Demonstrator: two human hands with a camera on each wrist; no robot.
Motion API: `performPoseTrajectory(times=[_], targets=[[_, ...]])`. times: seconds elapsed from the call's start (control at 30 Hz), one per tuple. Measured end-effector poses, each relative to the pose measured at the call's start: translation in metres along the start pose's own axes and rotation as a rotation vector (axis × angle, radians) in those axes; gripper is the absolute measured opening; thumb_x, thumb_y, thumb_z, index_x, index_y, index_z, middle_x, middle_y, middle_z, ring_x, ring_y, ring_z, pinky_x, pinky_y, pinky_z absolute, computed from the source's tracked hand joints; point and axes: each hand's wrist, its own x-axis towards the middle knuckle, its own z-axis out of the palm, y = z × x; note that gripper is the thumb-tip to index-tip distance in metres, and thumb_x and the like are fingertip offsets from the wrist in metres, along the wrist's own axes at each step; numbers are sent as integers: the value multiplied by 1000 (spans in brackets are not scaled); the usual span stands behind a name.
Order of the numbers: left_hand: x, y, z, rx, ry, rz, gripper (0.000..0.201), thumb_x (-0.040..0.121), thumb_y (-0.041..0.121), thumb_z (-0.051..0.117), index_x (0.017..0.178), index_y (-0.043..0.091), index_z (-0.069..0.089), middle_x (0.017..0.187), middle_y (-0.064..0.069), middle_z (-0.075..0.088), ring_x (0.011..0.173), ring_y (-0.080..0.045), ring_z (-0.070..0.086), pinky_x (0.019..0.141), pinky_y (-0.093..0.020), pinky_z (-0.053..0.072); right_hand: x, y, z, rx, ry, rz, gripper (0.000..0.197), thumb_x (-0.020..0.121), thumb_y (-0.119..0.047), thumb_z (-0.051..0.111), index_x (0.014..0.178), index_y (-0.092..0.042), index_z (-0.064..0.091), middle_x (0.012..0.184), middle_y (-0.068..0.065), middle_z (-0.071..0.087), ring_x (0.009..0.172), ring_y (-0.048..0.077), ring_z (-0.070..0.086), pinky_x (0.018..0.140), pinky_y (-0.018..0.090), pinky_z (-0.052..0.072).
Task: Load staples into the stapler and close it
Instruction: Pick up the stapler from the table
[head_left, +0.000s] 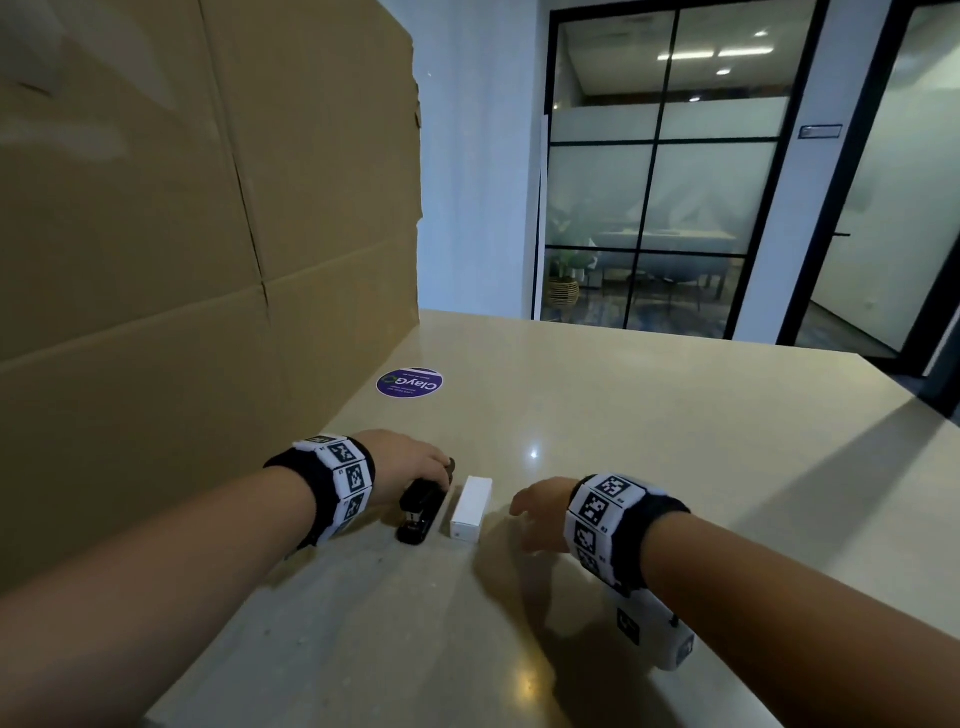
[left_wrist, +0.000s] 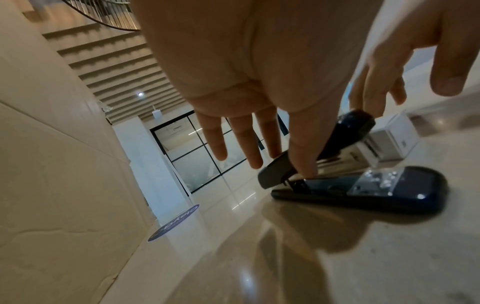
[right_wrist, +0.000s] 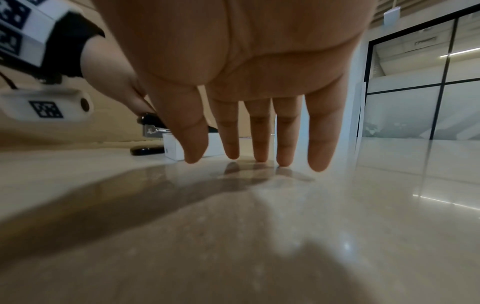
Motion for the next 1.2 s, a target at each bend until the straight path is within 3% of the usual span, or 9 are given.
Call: performPoseTrajectory(times=[0.17,0.33,0.43,0.53,0.63,0.8,0.93,1.07,1.2], targets=[[-3,-4,-2,-11,-23,-8,48,85,8,55,127,32,58,141,7,46,125,-22,51,98,-32,42,3,0,6,-129,-14,-48,43,90,-20,58,133,-16,51,135,1,54,121,23,55,95,33,48],[-12,-2,-5,29,-94,-11,38,82,15,64,116,30,65,129,5,54,118,-22,53,96,-35,45,-3,0,6,-65,22,-39,39,95,-15,44,134,-15,50,137,8,51,122,27,51,95,32,45],[-18,5,-6,-22,-183,-50,33,76,27,74,109,28,67,115,4,63,106,-21,59,92,-38,50,-2,1,10,-44,33,-44,39,93,-18,44,132,-21,52,133,5,52,117,25,54,92,33,48],[-24,17,-7,-122,-244,-68,39,73,39,76,108,25,66,104,5,65,100,-20,61,85,-34,52,-5,3,15,-48,30,-57,41,87,-21,50,127,-30,53,128,2,52,111,24,57,91,38,53],[-27,34,-8,-174,-221,-59,42,72,48,74,107,24,66,91,8,62,90,-18,62,78,-31,51,-10,8,17,8,37,-52,42,82,-26,51,123,-32,55,126,2,52,108,28,60,90,42,54],[-17,63,-6,-281,-140,-19,44,71,54,73,102,24,68,94,2,71,80,-16,61,73,-32,50,-36,18,26,59,15,-50,38,88,-29,51,125,-26,55,128,4,51,112,29,58,95,43,51],[-1,90,-15,-326,-69,31,41,73,52,73,99,21,69,92,0,72,74,-15,58,71,-29,49,-61,30,32,119,9,-39,44,83,-41,58,124,-29,54,126,3,52,113,27,56,96,43,49],[19,119,-27,-355,-46,105,38,75,49,73,99,19,71,94,-1,73,77,-15,61,68,-28,48,-81,46,42,148,-6,26,45,67,-51,65,108,-35,60,109,-4,61,97,21,64,84,43,56],[40,148,-35,-369,2,142,37,75,50,71,99,21,71,92,3,72,77,-15,62,67,-28,47,-93,71,53,235,38,124,42,62,-52,68,97,-28,64,99,-2,68,88,22,66,83,38,56]])
